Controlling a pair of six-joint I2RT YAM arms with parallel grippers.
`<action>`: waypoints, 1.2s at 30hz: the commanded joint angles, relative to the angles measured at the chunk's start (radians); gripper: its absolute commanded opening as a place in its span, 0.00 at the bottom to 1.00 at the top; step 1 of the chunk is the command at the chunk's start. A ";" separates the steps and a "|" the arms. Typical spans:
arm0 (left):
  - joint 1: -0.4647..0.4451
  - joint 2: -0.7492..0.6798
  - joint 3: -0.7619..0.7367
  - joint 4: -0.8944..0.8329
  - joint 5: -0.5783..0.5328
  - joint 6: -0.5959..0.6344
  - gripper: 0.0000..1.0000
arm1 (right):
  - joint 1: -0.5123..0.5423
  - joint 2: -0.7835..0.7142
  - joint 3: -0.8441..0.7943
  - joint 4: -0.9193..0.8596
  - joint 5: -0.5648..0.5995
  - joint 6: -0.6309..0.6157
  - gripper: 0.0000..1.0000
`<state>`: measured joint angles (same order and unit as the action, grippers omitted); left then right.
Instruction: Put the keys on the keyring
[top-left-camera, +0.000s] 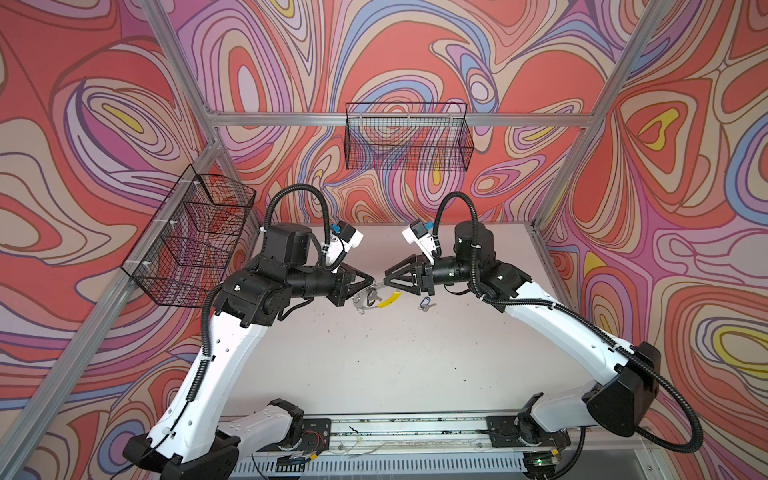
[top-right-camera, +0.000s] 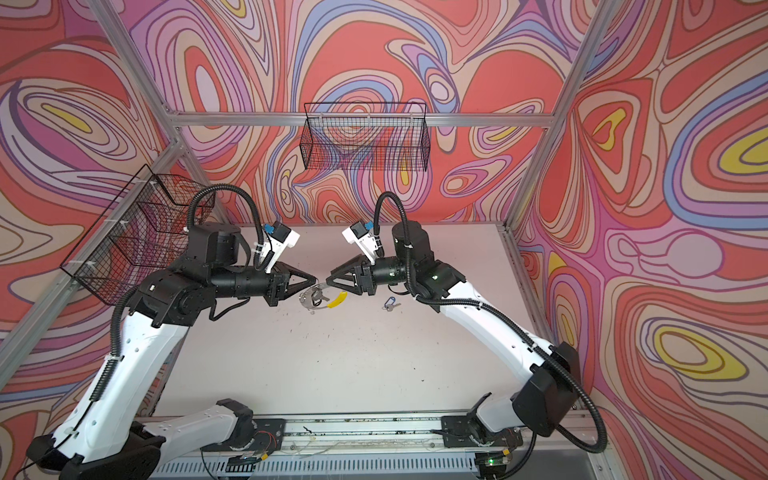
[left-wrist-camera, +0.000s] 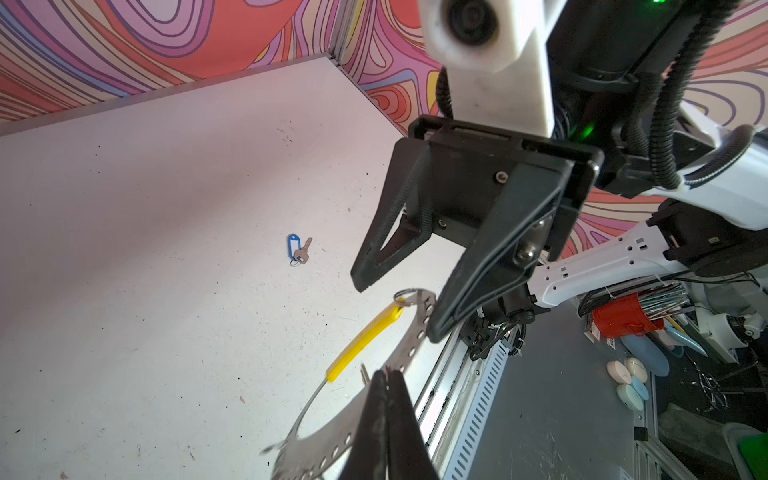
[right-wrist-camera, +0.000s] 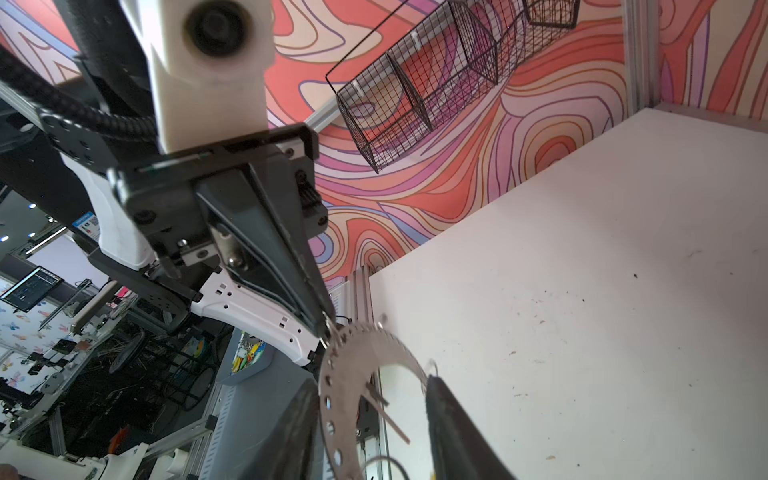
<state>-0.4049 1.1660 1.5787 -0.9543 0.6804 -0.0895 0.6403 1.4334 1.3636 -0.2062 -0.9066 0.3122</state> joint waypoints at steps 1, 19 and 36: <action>0.002 0.021 0.064 -0.072 0.050 0.029 0.00 | 0.003 -0.015 0.069 -0.141 0.034 -0.088 0.50; -0.032 0.223 0.290 -0.303 -0.001 0.030 0.00 | 0.059 -0.034 0.134 -0.403 0.194 -0.253 0.50; -0.085 0.288 0.364 -0.353 -0.129 0.025 0.00 | 0.056 0.003 0.261 -0.532 0.281 -0.299 0.68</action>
<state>-0.4808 1.4502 1.9179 -1.2686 0.5617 -0.0750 0.6994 1.4254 1.5837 -0.6968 -0.6407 0.0471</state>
